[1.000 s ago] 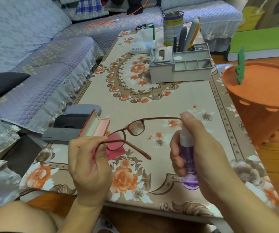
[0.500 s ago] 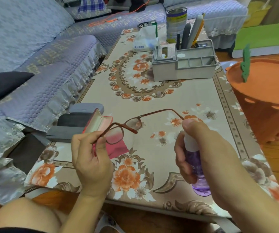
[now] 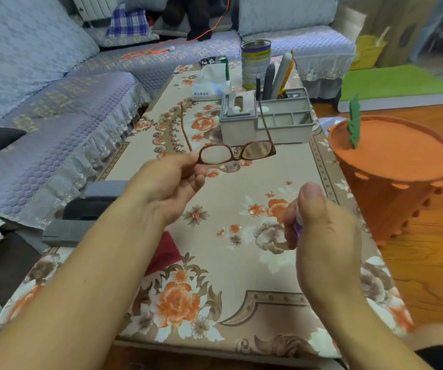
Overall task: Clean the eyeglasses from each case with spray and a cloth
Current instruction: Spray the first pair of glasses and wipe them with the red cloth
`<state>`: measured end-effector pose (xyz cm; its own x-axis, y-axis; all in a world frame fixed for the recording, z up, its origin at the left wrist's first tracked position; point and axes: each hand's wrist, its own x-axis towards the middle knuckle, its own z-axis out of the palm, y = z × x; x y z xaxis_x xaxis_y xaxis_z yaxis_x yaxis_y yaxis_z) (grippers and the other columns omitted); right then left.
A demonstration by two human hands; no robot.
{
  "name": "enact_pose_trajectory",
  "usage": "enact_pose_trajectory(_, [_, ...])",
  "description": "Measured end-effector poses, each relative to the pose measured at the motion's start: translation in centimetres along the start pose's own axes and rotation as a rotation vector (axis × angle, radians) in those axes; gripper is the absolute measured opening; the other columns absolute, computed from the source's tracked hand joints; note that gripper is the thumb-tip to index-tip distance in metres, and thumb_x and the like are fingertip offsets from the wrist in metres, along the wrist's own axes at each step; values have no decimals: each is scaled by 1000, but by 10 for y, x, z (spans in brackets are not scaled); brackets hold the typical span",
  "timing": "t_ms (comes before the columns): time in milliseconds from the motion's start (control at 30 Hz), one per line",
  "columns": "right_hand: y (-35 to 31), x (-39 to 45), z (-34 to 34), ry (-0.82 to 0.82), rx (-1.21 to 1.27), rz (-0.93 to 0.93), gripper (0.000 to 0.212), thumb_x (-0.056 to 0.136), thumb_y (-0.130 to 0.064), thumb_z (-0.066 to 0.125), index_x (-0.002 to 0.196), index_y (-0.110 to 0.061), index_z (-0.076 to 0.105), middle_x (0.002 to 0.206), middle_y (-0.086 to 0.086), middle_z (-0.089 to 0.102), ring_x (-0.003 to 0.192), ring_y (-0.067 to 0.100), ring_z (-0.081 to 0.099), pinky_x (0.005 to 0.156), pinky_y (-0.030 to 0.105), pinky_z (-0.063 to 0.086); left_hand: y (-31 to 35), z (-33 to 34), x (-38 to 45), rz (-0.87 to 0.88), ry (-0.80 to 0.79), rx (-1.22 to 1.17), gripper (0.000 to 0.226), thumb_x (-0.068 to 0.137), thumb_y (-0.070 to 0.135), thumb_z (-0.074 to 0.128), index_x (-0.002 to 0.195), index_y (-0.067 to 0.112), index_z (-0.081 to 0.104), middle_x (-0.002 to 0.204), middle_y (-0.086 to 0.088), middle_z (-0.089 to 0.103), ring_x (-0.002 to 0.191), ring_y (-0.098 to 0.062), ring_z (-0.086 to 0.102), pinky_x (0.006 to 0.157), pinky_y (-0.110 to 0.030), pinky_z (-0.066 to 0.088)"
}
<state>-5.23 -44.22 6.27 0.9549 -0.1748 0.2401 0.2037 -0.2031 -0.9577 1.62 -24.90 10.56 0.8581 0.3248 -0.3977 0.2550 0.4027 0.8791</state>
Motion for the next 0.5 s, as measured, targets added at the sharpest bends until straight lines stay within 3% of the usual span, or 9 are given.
enact_pose_trajectory(100, [3,13,-7,94,-45,-30,83,89,-73,28,64,3,52,60,24,50,60,41,49,58,57,45,10,39,9,-110,-83,51,11,99,4,58,92,1,65,53,-5,62,49,-8,56,47,-14,51])
enact_pose_trajectory(233, [6,28,-19,177,-55,14,88,89,-74,27,68,8,51,64,27,51,64,44,50,59,58,44,5,89,8,-189,-174,93,12,99,2,56,92,-3,64,76,-12,63,61,-10,55,50,-13,52])
enact_pose_trajectory(367, [9,33,-33,181,-70,44,89,88,-75,25,65,7,51,60,24,52,59,40,50,57,56,43,-7,120,3,-246,-254,92,12,99,2,56,99,-5,66,76,-12,61,62,-10,54,46,-13,50])
enact_pose_trajectory(500, [15,39,-46,201,-32,59,78,88,-73,29,55,-6,50,52,12,52,51,20,48,55,50,42,-17,131,-1,-281,-298,80,17,99,2,57,111,-6,65,74,-10,59,61,-10,53,43,-13,47])
